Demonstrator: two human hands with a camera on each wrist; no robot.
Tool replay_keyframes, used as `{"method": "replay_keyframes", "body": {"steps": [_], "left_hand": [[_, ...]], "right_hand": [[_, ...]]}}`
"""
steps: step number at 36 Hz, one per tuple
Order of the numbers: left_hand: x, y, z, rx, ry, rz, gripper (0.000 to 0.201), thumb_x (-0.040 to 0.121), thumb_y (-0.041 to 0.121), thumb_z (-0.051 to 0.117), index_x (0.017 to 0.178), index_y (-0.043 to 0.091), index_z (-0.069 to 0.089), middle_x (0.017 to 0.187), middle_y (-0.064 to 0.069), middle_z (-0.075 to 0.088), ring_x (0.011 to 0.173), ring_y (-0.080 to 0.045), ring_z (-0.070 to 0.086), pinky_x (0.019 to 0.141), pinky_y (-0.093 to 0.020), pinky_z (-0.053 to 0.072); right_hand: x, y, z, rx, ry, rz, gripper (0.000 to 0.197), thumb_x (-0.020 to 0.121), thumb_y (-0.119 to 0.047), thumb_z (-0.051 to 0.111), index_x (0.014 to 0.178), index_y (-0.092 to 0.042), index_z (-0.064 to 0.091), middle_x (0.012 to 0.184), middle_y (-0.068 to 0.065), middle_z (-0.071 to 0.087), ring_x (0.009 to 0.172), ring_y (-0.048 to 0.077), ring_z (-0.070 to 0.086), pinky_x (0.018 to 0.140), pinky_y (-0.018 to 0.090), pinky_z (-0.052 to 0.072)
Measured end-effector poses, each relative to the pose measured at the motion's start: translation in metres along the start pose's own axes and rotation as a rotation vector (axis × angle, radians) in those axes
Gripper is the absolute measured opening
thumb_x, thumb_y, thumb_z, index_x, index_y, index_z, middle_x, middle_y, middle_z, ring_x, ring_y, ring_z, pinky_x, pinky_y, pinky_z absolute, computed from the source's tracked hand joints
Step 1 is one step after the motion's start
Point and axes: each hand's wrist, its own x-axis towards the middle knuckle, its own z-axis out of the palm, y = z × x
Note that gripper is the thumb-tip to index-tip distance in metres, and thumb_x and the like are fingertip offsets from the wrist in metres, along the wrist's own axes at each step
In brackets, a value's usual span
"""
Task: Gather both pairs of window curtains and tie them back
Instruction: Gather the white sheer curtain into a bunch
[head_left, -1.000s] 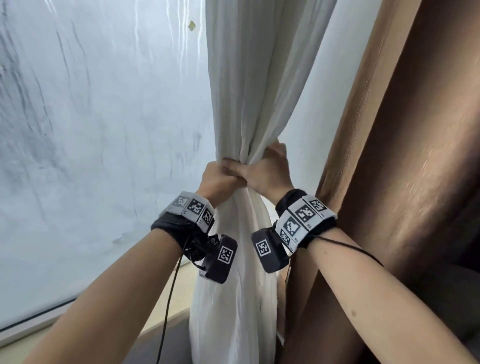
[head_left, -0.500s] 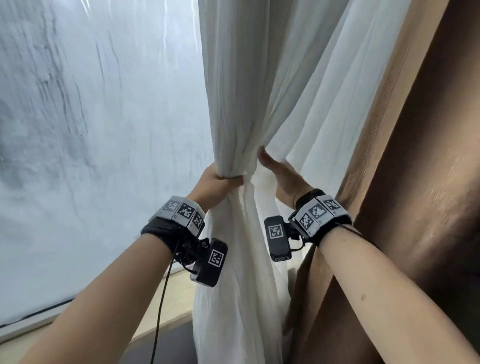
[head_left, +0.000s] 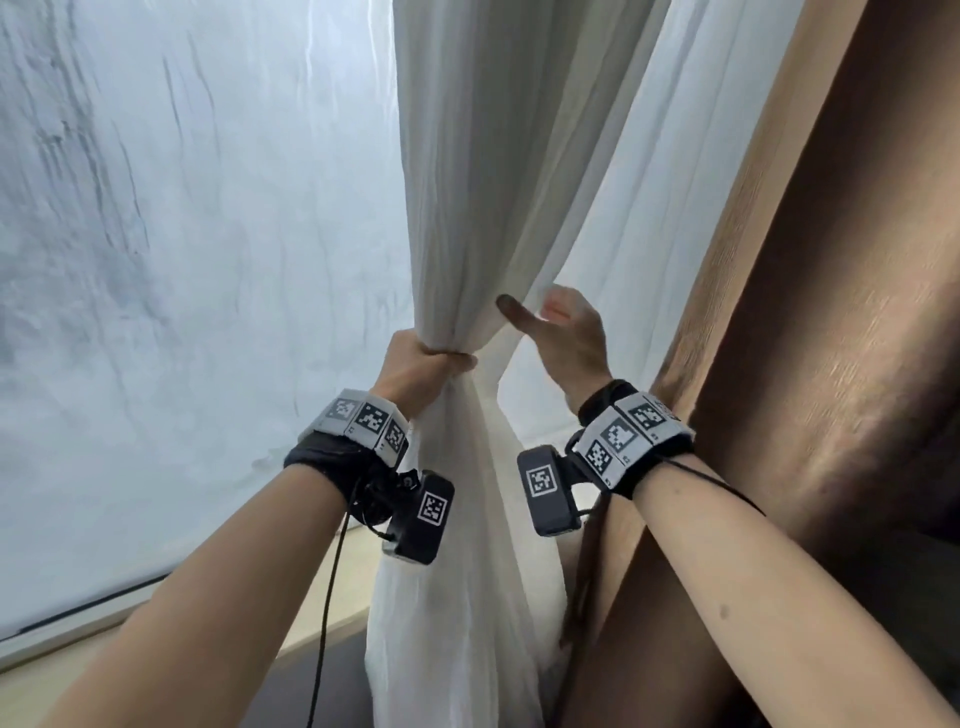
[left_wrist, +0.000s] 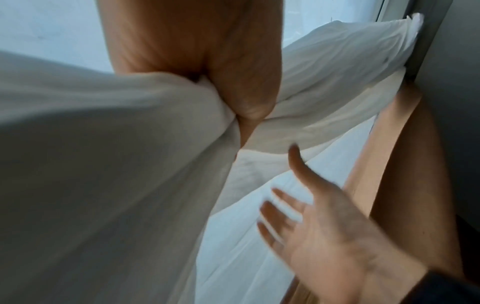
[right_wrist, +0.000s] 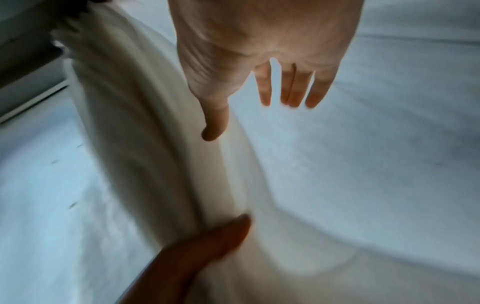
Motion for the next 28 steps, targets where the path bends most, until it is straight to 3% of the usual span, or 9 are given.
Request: {"method": "replay_keyframes", "body": {"steps": [5, 9, 11, 12, 14, 15, 19, 23, 28], "left_hand": [[-0.005, 0.003, -0.020, -0.024, -0.048, -0.067, 0.028, 0.071, 0.006, 0.081, 0.096, -0.001, 0.070, 0.094, -0.016, 0.070, 0.088, -0.029, 0.066, 0.083, -0.040, 0.055], [-0.014, 0.007, -0.028, -0.051, -0.165, -0.143, 0.036, 0.067, 0.008, 0.083, 0.099, 0.000, 0.071, 0.102, -0.020, 0.071, 0.094, -0.034, 0.069, 0.088, -0.044, 0.056], [-0.017, 0.008, -0.027, -0.054, -0.212, -0.167, 0.029, 0.072, 0.004, 0.080, 0.100, 0.002, 0.071, 0.100, -0.018, 0.072, 0.088, -0.030, 0.069, 0.085, -0.041, 0.057], [-0.018, 0.008, -0.026, -0.056, -0.222, -0.170, 0.028, 0.072, 0.003, 0.079, 0.099, 0.002, 0.071, 0.099, -0.017, 0.072, 0.086, -0.028, 0.069, 0.084, -0.039, 0.057], [-0.017, 0.006, -0.023, -0.059, -0.216, -0.166, 0.027, 0.072, 0.002, 0.079, 0.098, 0.004, 0.072, 0.098, -0.016, 0.072, 0.085, -0.027, 0.068, 0.082, -0.037, 0.057], [-0.015, 0.005, -0.021, -0.059, -0.205, -0.158, 0.028, 0.071, 0.002, 0.080, 0.097, 0.004, 0.072, 0.097, -0.015, 0.072, 0.085, -0.027, 0.068, 0.081, -0.036, 0.057], [-0.011, 0.004, -0.009, -0.030, -0.175, -0.079, 0.038, 0.064, -0.001, 0.084, 0.100, 0.002, 0.072, 0.098, -0.012, 0.072, 0.091, -0.025, 0.069, 0.079, -0.031, 0.058], [-0.013, -0.002, 0.011, -0.059, -0.273, 0.016, 0.079, 0.051, 0.000, 0.091, 0.118, -0.013, 0.051, 0.106, -0.023, 0.066, 0.094, -0.021, 0.071, 0.073, -0.029, 0.058], [-0.016, -0.004, 0.019, -0.004, -0.270, 0.051, 0.034, 0.066, -0.017, 0.075, 0.098, -0.008, 0.066, 0.091, -0.014, 0.070, 0.080, -0.009, 0.070, 0.067, -0.022, 0.056]], "right_hand": [[0.019, 0.030, -0.035, 0.000, 0.206, 0.324, 0.126, 0.059, -0.074, 0.074, 0.153, -0.019, 0.012, 0.159, 0.003, 0.008, 0.147, 0.024, 0.012, 0.119, 0.046, 0.020], [0.021, 0.040, -0.039, 0.157, 0.145, 0.426, 0.142, 0.054, -0.083, 0.068, 0.153, -0.025, -0.014, 0.163, -0.003, -0.002, 0.150, 0.017, 0.003, 0.121, 0.044, 0.007], [0.017, 0.037, -0.034, 0.212, -0.016, 0.476, 0.134, 0.051, -0.087, 0.064, 0.154, -0.030, 0.000, 0.149, 0.000, 0.032, 0.142, 0.015, 0.028, 0.116, 0.039, 0.019], [0.014, 0.034, -0.032, 0.227, -0.109, 0.506, 0.128, 0.044, -0.092, 0.062, 0.149, -0.030, 0.023, 0.124, -0.002, 0.048, 0.123, 0.011, 0.047, 0.105, 0.032, 0.031], [0.006, 0.022, -0.028, 0.330, -0.302, 0.523, 0.090, 0.056, -0.091, 0.055, 0.110, -0.020, 0.062, 0.087, -0.006, 0.059, 0.080, 0.006, 0.061, 0.078, 0.023, 0.040], [0.002, 0.017, -0.023, 0.415, -0.394, 0.523, 0.076, 0.070, -0.084, 0.050, 0.096, -0.015, 0.069, 0.084, -0.003, 0.068, 0.076, 0.010, 0.067, 0.077, 0.025, 0.044], [-0.019, -0.007, 0.002, 0.437, -0.640, 0.253, 0.058, 0.085, -0.057, 0.054, 0.119, -0.012, 0.062, 0.117, 0.008, 0.070, 0.113, 0.024, 0.064, 0.101, 0.041, 0.048], [-0.029, -0.014, 0.028, 0.081, -0.549, 0.098, 0.034, 0.079, -0.037, 0.075, 0.101, -0.011, 0.072, 0.100, 0.006, 0.075, 0.100, 0.022, 0.070, 0.098, 0.045, 0.051], [-0.027, -0.006, 0.030, 0.046, -0.367, 0.079, 0.024, 0.077, -0.034, 0.080, 0.090, -0.018, 0.069, 0.091, -0.001, 0.074, 0.090, 0.014, 0.070, 0.091, 0.033, 0.055]]}}
